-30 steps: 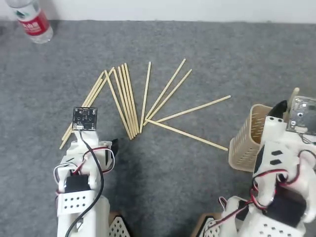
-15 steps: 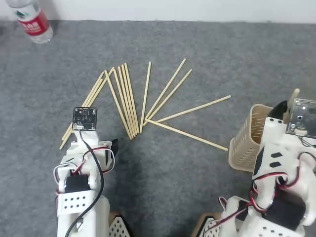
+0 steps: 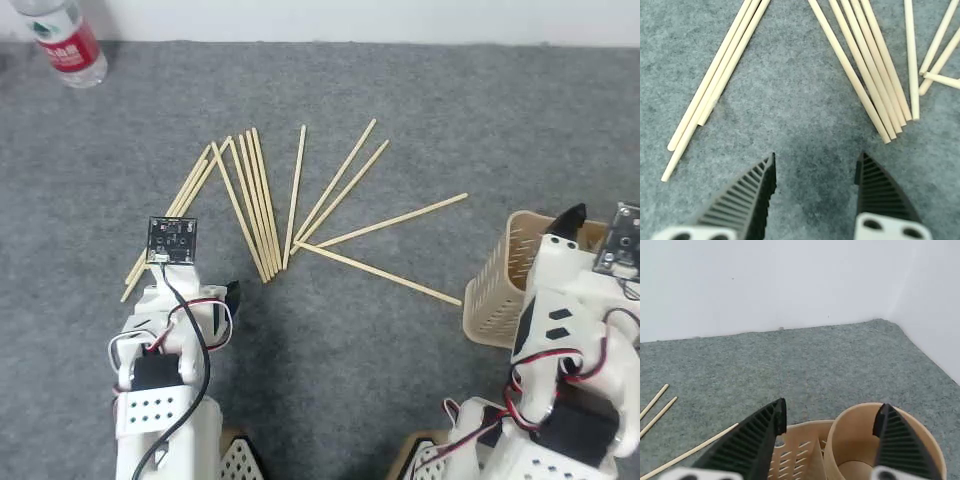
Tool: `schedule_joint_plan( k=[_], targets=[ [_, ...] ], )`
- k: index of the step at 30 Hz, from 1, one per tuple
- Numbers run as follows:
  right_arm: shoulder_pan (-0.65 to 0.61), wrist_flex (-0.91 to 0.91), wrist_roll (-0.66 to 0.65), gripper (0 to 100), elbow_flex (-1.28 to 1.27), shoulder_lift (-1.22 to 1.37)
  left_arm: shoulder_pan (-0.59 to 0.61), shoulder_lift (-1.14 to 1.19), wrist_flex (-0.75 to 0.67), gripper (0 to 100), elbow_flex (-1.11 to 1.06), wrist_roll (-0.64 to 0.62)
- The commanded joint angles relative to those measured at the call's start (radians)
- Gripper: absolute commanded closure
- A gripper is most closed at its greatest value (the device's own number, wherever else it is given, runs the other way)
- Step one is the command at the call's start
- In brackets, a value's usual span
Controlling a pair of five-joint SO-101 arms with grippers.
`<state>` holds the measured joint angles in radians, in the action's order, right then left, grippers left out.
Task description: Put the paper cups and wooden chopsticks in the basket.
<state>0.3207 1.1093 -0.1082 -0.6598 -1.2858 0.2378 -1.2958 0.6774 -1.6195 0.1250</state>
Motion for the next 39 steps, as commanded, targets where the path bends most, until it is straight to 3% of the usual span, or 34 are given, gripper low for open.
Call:
schedule_joint_plan(
  k=[1,17,25,36,39],
  targets=[
    [0.012,-0.024,0.008,72.7,0.011,-0.007,-0.009,-0.011,-0.017,76,0.004,-0.003],
    [-0.01,-0.024,0.006,72.8,0.1,0.004,-0.009,-0.011,-0.017,76,0.004,-0.003],
    [-0.234,0.048,-0.072,72.8,0.404,0.147,-0.009,-0.011,-0.018,76,0.004,-0.003],
    [-0.555,0.394,-0.084,72.9,1.034,0.691,-0.009,-0.011,-0.021,76,0.004,-0.003],
    [-0.642,0.486,-0.166,72.9,1.175,0.826,-0.009,-0.011,-0.021,76,0.004,-0.003]
  ],
)
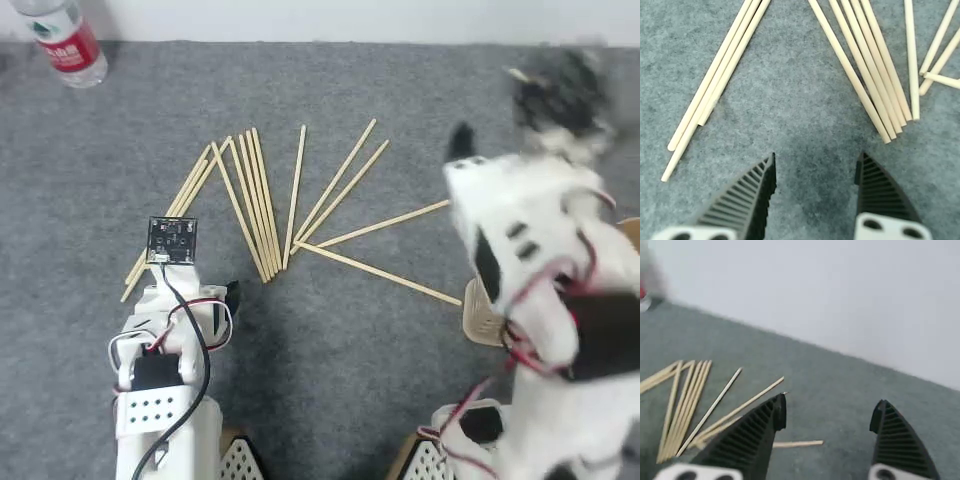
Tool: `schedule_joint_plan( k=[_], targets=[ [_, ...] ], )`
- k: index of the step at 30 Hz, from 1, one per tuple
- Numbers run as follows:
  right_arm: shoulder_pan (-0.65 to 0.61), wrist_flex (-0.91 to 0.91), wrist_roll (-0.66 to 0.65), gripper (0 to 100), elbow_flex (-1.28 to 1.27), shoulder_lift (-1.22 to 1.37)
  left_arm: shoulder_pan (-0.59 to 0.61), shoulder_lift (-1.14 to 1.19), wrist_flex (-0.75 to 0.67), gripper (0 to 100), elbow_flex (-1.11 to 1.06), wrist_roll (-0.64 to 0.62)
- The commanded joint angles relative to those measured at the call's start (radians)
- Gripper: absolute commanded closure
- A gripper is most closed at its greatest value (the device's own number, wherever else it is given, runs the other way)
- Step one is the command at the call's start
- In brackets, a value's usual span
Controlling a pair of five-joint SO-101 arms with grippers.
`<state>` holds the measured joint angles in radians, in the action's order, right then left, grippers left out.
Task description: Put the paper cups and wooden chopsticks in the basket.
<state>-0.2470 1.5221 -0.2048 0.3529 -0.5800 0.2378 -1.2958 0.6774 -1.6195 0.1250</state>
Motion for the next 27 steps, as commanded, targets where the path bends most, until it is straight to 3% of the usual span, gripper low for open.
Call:
schedule_joint_plan(
  k=[1,12,17,22,27],
  targets=[
    [-0.096,0.101,-0.097,72.9,0.199,0.162,-0.009,-0.011,-0.021,76,0.004,-0.003],
    [-0.277,0.274,-0.308,72.9,0.285,0.433,-0.009,-0.011,-0.021,76,0.004,-0.003],
    [-0.282,0.266,-0.33,72.9,0.184,0.504,-0.009,-0.011,-0.023,76,0.004,-0.003],
    [-0.274,0.252,-0.476,72.9,0.052,0.582,-0.009,-0.011,-0.023,76,0.004,-0.003],
    [-0.254,0.145,-0.497,72.9,-0.077,0.674,-0.009,-0.011,-0.025,76,0.004,-0.003]
  ],
)
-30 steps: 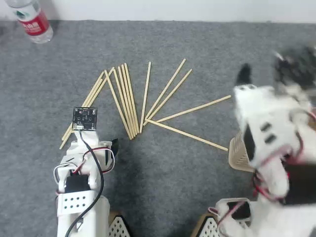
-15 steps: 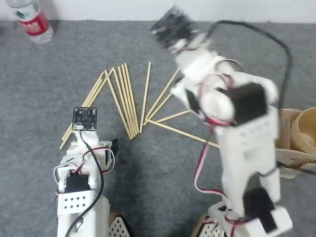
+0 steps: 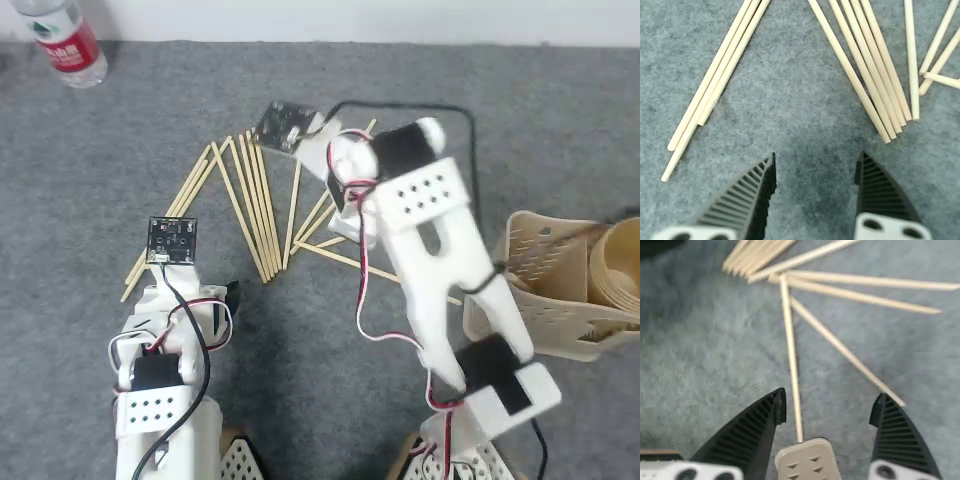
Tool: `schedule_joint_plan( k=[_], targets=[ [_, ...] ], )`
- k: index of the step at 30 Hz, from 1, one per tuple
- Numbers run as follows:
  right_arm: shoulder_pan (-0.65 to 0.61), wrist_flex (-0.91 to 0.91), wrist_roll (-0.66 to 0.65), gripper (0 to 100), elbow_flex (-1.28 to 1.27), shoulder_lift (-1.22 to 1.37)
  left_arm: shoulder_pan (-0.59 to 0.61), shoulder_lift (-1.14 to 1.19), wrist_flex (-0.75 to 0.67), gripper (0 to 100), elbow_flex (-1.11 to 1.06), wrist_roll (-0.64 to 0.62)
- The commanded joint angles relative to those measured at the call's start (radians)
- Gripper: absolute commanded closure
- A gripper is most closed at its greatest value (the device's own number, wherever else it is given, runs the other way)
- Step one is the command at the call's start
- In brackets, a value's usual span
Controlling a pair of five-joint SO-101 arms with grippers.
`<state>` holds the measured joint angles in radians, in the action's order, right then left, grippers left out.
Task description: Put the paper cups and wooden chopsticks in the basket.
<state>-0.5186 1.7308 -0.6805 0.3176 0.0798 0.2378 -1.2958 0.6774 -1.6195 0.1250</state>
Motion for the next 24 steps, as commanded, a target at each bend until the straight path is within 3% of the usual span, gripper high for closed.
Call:
schedule_joint_plan(
  k=[1,8,12,24],
  targets=[
    [0.018,-0.094,-0.021,72.9,-0.071,0.033,-0.009,-0.011,-0.025,76,0.004,-0.003],
    [0.019,-0.266,-0.029,72.9,-0.201,0.145,-0.009,-0.011,-0.025,76,0.004,-0.003],
    [0.025,-0.288,-0.097,72.9,-0.235,0.232,-0.009,-0.011,-0.025,76,0.004,-0.003],
    [0.035,-0.409,-0.101,72.9,-0.232,0.409,-0.009,-0.011,-0.025,76,0.004,-0.003]
  ],
)
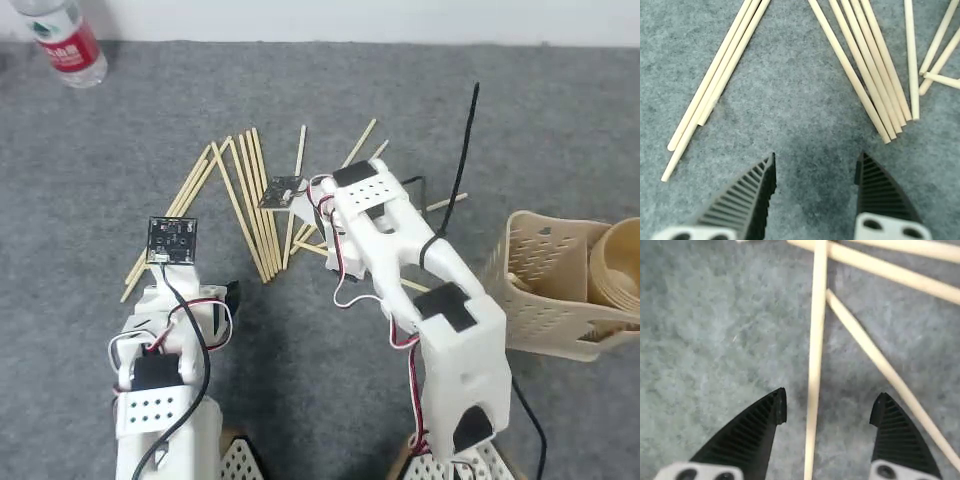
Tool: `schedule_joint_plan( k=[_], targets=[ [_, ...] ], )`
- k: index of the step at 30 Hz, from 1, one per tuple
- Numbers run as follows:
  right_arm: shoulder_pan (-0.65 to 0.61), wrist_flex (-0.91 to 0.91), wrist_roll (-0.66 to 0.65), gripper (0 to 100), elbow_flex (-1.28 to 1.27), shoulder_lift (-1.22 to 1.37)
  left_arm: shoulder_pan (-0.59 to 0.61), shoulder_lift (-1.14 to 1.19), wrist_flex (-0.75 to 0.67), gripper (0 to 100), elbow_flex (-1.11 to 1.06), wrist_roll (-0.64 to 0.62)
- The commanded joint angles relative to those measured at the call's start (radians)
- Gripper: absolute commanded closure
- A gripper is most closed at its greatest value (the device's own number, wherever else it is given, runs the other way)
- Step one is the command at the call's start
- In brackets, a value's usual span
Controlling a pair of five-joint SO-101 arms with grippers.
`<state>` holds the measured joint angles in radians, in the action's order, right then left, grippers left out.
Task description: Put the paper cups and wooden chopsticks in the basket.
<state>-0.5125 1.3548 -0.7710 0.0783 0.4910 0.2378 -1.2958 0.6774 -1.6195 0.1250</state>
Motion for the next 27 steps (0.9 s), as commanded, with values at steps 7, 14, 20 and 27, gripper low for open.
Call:
schedule_joint_plan(
  k=[7,14,20,27],
  targets=[
    [0.07,-0.05,-0.012,82.3,0.04,0.07,-0.009,-0.011,-0.025,76,0.004,-0.003],
    [0.065,-0.031,-0.011,96.7,0.069,0.091,-0.009,-0.011,-0.025,76,0.004,-0.003],
    [0.065,-0.03,-0.014,99.1,0.069,0.091,-0.009,-0.011,-0.025,76,0.004,-0.003],
    [0.059,0.027,-0.011,99.1,0.103,0.053,-0.009,-0.011,-0.025,76,0.004,-0.003]
  ],
)
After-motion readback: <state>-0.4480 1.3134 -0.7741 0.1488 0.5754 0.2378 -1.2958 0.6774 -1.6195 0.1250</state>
